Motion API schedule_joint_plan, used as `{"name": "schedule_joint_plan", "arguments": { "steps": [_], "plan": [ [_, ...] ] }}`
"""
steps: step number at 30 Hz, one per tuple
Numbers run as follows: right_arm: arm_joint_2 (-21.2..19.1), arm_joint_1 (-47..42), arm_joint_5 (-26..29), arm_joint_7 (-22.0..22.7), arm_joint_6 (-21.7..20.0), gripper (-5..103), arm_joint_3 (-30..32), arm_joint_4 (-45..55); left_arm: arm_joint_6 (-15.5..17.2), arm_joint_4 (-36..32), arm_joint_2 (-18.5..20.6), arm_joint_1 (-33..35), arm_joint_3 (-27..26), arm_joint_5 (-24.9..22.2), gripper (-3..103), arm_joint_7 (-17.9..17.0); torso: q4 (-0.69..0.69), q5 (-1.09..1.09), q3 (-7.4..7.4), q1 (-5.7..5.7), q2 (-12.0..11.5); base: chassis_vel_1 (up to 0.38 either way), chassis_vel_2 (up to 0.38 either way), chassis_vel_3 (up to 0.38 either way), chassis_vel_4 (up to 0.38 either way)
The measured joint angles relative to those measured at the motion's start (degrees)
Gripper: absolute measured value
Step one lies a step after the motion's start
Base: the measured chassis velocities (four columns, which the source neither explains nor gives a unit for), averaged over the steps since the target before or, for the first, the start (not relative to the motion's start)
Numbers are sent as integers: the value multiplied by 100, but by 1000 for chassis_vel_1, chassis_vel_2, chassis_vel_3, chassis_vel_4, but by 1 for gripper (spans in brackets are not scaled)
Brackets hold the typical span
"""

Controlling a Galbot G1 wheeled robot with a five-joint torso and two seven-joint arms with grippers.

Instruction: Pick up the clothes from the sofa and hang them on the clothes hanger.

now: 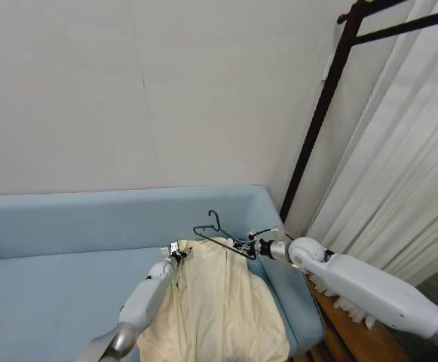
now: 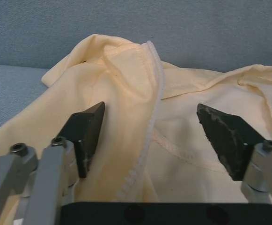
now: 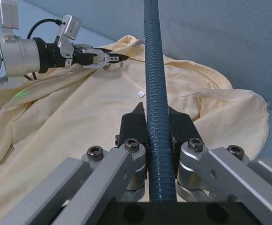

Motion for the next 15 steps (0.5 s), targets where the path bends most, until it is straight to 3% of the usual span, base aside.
{"name": "schedule_joint_plan", "arguments": {
  "steps": [4,7,9,11,15],
  "plan": [
    [5,-18,-3,56,-1,9,-1,3,-1,38,17,-2,-9,-1,51,0,0,0,0,0,1,0,0,0,0],
    [16,-18,-3,84,-3,9,-2,4,-2,49,21,-1,-30,-2,45,0,1,0,0,-1,1,0,0,0,0],
    [14,-18,0,95,-7,9,-6,19,-13,44,16,20,-84,1,34,0,0,0,0,-1,1,0,0,0,0],
    [-28,-27,38,95,-11,9,-8,74,-14,-70,24,94,-181,19,24,-2,0,-1,0,0,1,0,0,0,0],
    [-133,-61,111,65,-35,9,-10,168,17,-518,169,321,-303,26,14,-35,-1,0,0,-1,1,0,0,0,0]
  ]
}}
